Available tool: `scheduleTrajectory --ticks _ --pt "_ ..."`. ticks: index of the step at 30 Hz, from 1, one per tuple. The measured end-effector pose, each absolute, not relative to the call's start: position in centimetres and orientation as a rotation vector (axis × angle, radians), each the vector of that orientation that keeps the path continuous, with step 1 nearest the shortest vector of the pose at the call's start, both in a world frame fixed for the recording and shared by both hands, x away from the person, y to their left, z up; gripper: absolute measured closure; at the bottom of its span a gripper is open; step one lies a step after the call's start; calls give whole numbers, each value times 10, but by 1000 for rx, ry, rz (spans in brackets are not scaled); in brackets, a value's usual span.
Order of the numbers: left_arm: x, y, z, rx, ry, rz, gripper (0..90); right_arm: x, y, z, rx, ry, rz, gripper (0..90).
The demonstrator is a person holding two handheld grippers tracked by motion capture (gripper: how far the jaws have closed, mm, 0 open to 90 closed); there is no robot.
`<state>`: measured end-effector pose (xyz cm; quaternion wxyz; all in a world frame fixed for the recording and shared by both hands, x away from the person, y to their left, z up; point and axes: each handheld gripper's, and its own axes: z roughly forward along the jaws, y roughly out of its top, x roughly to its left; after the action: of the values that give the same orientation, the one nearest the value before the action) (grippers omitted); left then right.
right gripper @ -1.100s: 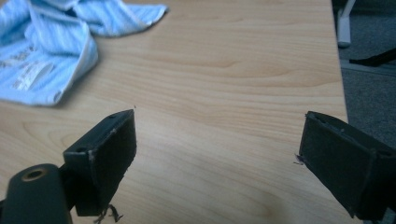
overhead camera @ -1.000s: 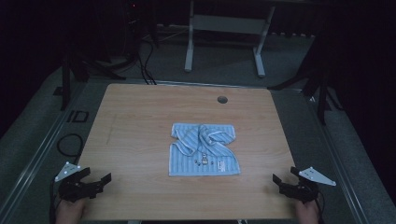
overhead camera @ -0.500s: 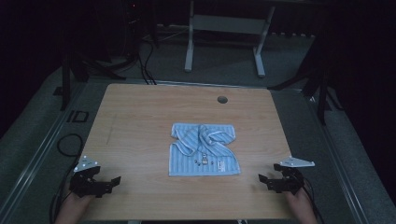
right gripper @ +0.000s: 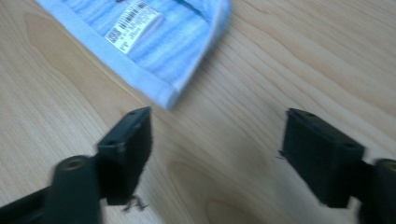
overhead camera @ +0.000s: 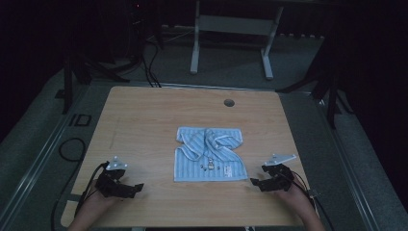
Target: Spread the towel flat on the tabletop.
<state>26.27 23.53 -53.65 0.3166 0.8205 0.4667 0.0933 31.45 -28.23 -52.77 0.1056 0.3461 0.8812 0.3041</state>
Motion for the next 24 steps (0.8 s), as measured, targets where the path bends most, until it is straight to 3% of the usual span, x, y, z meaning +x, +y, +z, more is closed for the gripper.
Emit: scheduleTrajectory --ticks 2,4,9,11,24 --pt "267 225 -534 2174 1200 256 63 318 -277 -525 990 2615 876 353" --pt "271 214 -530 2184 1175 261 122 321 -270 -522 962 2617 851 354" --pt "280 186 -526 2244 1098 243 148 332 -255 -518 931 2640 841 367" --pt "283 175 -525 2276 1065 261 204 335 -250 -517 915 2641 832 390" --pt "309 110 -525 2356 938 236 285 359 -208 -513 828 2691 829 478"
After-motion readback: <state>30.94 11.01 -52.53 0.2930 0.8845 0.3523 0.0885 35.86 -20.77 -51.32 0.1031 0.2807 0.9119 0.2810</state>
